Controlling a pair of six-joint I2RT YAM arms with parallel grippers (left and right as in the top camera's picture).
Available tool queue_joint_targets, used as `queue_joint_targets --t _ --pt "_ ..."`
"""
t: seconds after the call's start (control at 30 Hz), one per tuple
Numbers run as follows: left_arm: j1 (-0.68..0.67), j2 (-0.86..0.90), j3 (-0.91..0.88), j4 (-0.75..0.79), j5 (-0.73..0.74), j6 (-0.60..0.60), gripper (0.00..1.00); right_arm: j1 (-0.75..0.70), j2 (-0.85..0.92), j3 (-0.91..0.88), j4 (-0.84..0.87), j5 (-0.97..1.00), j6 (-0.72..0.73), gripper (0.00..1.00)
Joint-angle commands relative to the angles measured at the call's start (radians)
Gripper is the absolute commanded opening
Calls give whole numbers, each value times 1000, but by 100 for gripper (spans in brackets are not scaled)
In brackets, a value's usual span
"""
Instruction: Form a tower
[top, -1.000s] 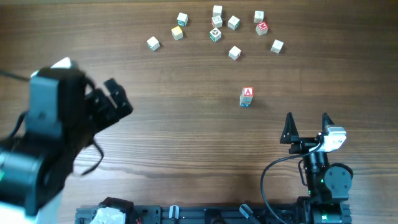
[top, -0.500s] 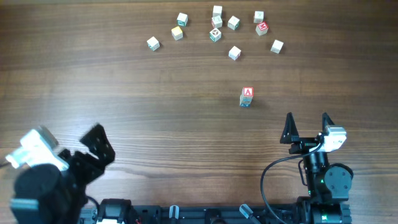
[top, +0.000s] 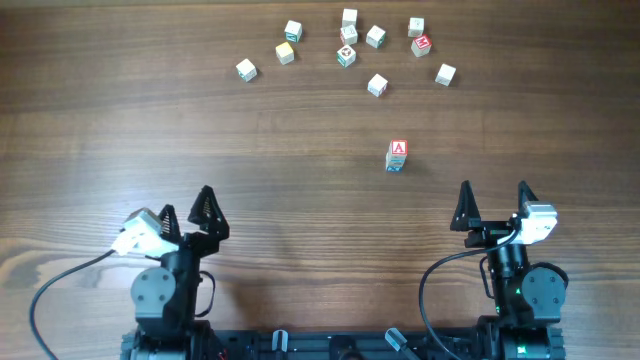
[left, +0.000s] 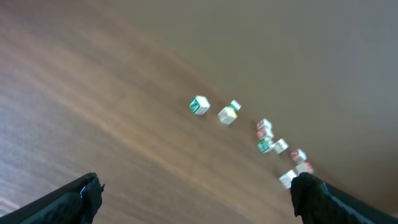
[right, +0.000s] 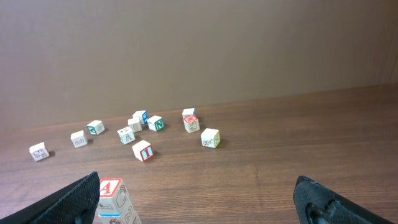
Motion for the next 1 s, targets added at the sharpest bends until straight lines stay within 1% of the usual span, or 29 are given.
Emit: queue_joint_targets --t 0.0,0.17,0.4,0.5,0.6,0.67,0.73,0.87,0.97 --pt "7 -15 -18 19 -83 6 100 -5 -9 -1 2 -16 13 100" --pt "7 -15 -19 48 -170 9 100 -5 -9 -1 2 -17 13 100" --pt "7 -15 -55 133 -178 13 100 -5 -9 -1 2 -16 13 100" --pt "7 -15 -79 187 -154 74 100 -5 -9 -1 2 -17 13 100" --pt "0 -15 -85 196 -105 212 100 -5 -9 -1 2 -17 13 100" --pt "-11 -15 -85 193 -90 274 100 -5 -9 -1 2 -17 13 100" --pt "-18 -15 -85 190 -84 295 100 -5 -9 -1 2 -17 13 99" --pt "-21 -15 -85 190 -76 298 100 -5 -9 -1 2 -17 13 100" --pt "-21 -15 -85 185 -18 382 100 -5 -9 -1 2 -17 13 100"
